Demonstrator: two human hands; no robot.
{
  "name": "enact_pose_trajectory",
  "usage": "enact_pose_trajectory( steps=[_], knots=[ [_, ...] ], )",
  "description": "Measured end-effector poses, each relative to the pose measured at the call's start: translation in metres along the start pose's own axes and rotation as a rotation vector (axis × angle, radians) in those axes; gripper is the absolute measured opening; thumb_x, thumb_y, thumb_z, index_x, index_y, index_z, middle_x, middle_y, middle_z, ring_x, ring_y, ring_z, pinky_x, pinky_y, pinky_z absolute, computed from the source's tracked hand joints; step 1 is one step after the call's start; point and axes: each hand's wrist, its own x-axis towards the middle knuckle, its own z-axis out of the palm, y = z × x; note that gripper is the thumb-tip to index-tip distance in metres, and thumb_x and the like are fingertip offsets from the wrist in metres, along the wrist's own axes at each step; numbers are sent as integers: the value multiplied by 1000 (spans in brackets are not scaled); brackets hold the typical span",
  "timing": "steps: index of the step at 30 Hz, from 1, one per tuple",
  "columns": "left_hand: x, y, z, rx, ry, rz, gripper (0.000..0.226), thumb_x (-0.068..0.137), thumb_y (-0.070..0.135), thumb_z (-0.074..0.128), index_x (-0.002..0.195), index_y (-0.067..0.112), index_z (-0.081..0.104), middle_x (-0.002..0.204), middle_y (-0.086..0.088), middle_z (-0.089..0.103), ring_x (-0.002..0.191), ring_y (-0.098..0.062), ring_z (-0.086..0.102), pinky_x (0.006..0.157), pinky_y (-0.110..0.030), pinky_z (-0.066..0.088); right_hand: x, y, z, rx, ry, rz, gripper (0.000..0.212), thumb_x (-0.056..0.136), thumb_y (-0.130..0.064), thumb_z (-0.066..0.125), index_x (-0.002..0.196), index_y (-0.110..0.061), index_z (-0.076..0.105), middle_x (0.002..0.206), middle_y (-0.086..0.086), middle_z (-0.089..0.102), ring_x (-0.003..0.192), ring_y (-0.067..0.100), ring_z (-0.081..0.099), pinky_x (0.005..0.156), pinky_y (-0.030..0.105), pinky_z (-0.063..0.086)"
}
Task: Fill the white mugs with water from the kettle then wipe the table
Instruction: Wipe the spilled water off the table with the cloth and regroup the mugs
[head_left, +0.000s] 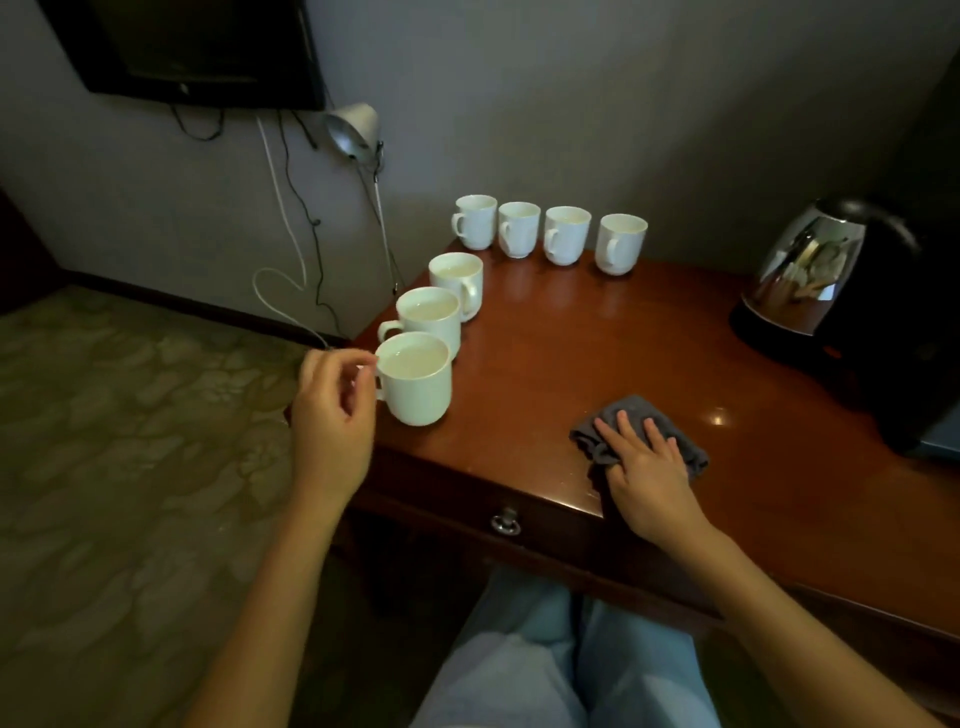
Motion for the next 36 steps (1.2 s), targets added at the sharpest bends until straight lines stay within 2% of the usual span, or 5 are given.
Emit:
enact_pose_trajectory(
  steps=[5, 8, 12, 17, 36],
  knots=[
    [23, -39, 6, 55, -183, -298, 36, 99, 35, 37, 125, 14, 49, 130, -4, 41, 102, -8, 45, 86, -24, 37, -4, -6, 1, 24, -20, 11, 54, 97, -23, 30, 149, -32, 16, 159, 0, 2, 146, 26, -5, 116, 43, -4],
    [34, -47, 10, -11, -218, -348, 36, 99, 39, 36, 120, 14, 53, 114, 1, 45, 102, -12, 47, 86, -29, 40, -7, -12, 3, 28, -16, 37, 55, 97, -23, 30, 149, -31, 14, 159, 2, 1, 146, 28, -6, 116, 43, -5],
    [48, -58, 10, -175, -453, -459, 35, 100, 41, 33, 89, 18, 57, 73, -1, 51, 65, -11, 48, 65, -28, 41, -7, -14, 4, 18, -33, 48, 55, 98, -23, 28, 150, -30, 11, 159, 2, -1, 145, 29, -8, 116, 45, -5],
    [58, -65, 6, -554, -582, -600, 34, 100, 31, 40, 69, 17, 42, 63, 0, 42, 55, -12, 38, 51, -23, 31, -6, -15, 4, 3, -38, 66, 55, 97, -23, 28, 150, -30, 11, 159, 3, -2, 145, 29, -9, 116, 44, -5],
    [36, -19, -101, -782, -104, -530, 50, 100, 24, 40, 51, 25, 51, 54, 11, 34, 48, -2, 33, 45, -15, 29, 53, -203, 39, 131, -204, 100, 76, 93, -27, 40, 147, -4, -9, 155, 17, -17, 140, 41, -22, 115, 49, -12]
  ],
)
